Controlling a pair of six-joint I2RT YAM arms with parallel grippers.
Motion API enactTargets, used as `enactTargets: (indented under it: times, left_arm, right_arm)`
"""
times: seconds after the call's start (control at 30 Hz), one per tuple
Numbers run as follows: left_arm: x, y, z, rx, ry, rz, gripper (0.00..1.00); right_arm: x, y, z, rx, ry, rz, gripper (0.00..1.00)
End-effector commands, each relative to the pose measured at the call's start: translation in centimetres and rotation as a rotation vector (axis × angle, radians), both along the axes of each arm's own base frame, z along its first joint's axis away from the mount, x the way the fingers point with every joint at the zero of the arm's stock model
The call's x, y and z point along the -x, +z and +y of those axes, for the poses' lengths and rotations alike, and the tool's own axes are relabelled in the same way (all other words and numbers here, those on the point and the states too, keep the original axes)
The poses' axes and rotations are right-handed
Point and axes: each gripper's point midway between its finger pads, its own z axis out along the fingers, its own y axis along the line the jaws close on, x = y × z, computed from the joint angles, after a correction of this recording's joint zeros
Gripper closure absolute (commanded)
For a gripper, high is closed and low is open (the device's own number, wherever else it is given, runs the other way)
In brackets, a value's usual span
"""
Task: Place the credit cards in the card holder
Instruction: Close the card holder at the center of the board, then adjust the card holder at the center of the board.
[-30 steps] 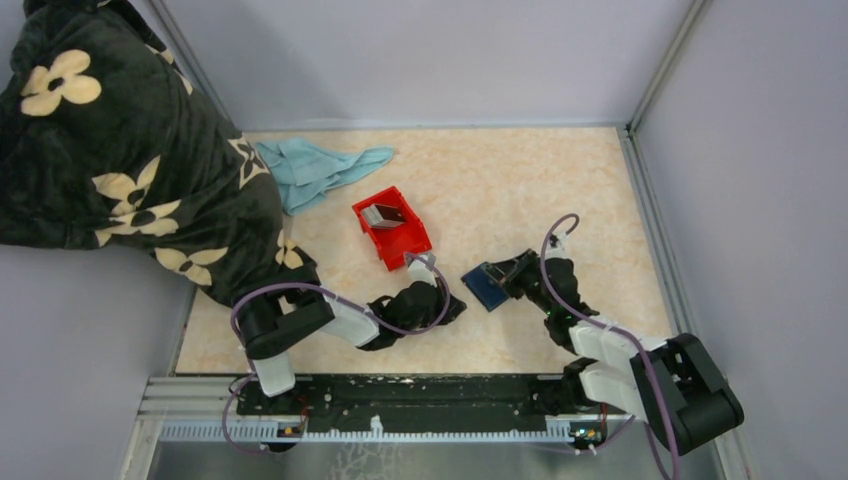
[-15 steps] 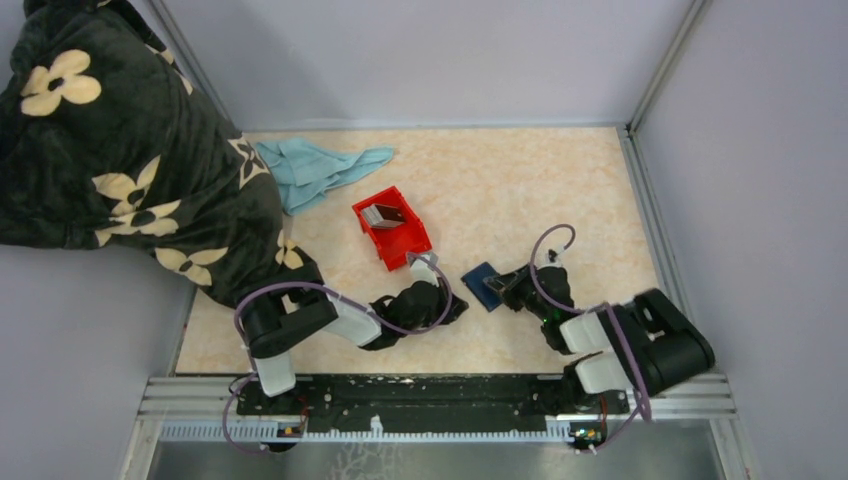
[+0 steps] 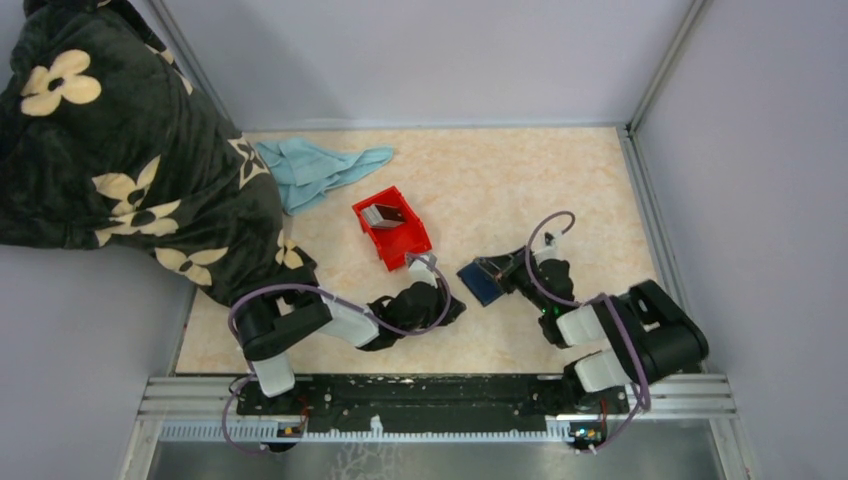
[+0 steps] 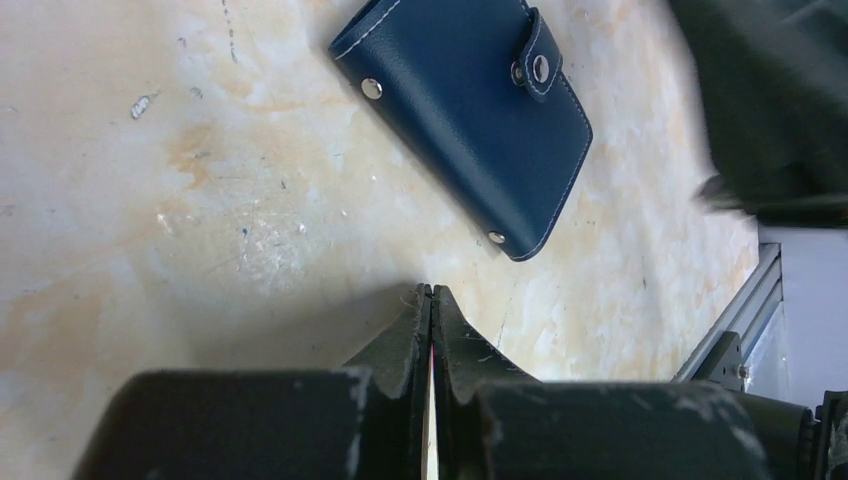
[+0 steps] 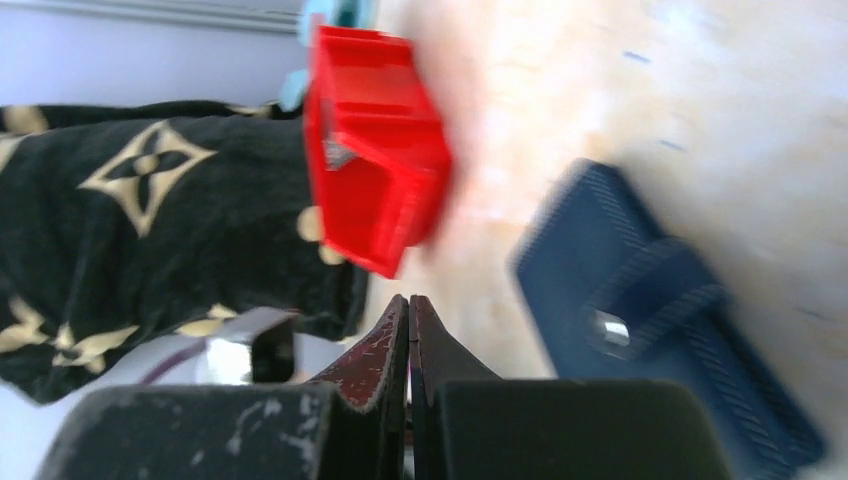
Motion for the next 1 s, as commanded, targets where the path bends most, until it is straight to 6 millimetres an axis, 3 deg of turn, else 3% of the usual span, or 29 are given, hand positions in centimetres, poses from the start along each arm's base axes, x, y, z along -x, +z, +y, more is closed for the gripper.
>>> enactTargets:
  times: [0.0, 0.1, 0.23, 0.33, 0.57, 0.8, 0.97]
  left_arm:
    - [1.0, -2.7, 2.5, -0.147, -0.003, 0.022, 0.96]
    - [0.8, -2.3, 2.2, -0.148, -0.003, 0.012, 0.96]
    - [0.7, -1.8, 2.2, -0.147, 0.002, 0.001, 0.96]
    - [0.6, -1.5, 2.3, -0.151, 0.009, -0.005, 0.95]
    - [0.1, -0.8, 2.3, -0.17, 0.017, -0.034, 0.88]
    - [-0.6, 0.2, 1.8, -0.182, 0.019, -0.069, 0.75]
    - [-1.1, 0.8, 2.3, -0.179, 0.042, -0.088, 0.66]
  right_arm:
    - [-1.8, 7.1, 1.0, 0.042, 0.054, -0.201, 1.0]
    - [-2.3, 9.6, 0.4, 0.101, 0.034, -0.247, 1.0]
    - [-2.3, 10.6, -0.4, 0.168, 0.011, -0.268, 1.0]
    - [-2.1, 9.2, -1.3, 0.274, 0.003, -0.239, 0.98]
    - [-1.5, 6.7, -3.1, 0.61, 0.06, -0.176, 0.77]
    - [-0.7, 5.1, -1.5, 0.903, 0.192, -0.104, 0.62]
    - [-0.6, 3.6, -1.2, 1.09, 0.267, -0.053, 0.59]
